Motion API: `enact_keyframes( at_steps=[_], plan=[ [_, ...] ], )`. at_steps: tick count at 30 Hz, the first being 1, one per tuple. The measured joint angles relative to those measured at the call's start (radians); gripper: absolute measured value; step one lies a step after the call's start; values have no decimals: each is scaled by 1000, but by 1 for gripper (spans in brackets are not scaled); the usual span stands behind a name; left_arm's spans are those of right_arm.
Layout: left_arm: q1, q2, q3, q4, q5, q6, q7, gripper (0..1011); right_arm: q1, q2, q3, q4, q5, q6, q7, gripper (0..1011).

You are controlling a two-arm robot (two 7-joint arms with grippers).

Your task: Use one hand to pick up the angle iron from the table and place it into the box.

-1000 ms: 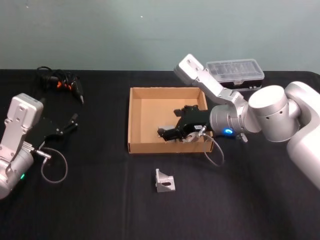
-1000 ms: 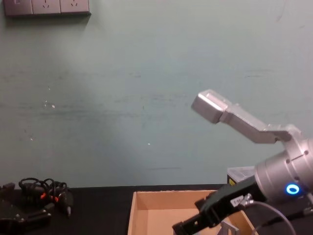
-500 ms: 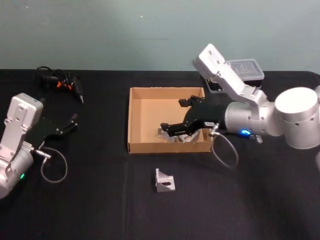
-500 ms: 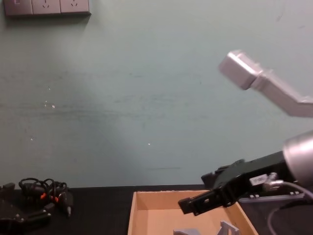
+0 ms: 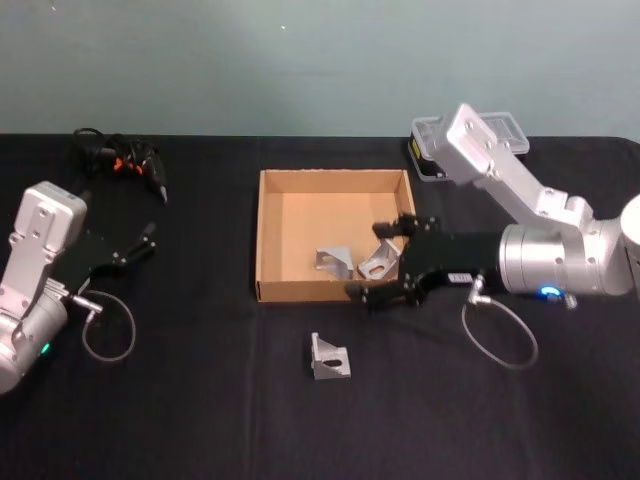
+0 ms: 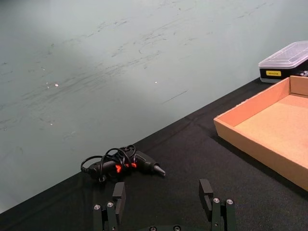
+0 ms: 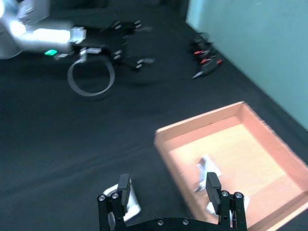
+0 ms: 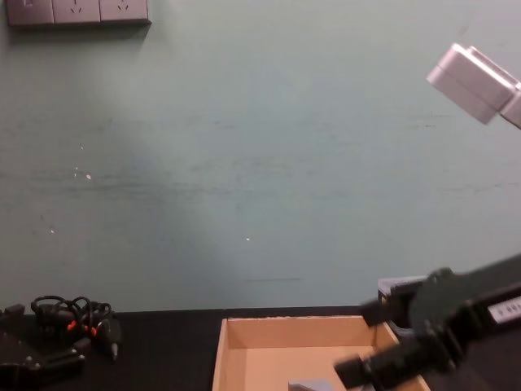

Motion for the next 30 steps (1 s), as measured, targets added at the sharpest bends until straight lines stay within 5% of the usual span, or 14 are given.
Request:
enact_keyframes(
  at_steps=[5,11,30],
  plan=[
    [0,0,0,0,0,0,0,1000,4,49,-48,-17,7,-14,76,1003],
    [0,0,0,0,0,0,0,1000,14,65,-97,-10,10,-28,121,1003],
    [0,0,0,0,0,0,0,1000,104,3,-232,114,-25,-33,158,1003]
  ],
)
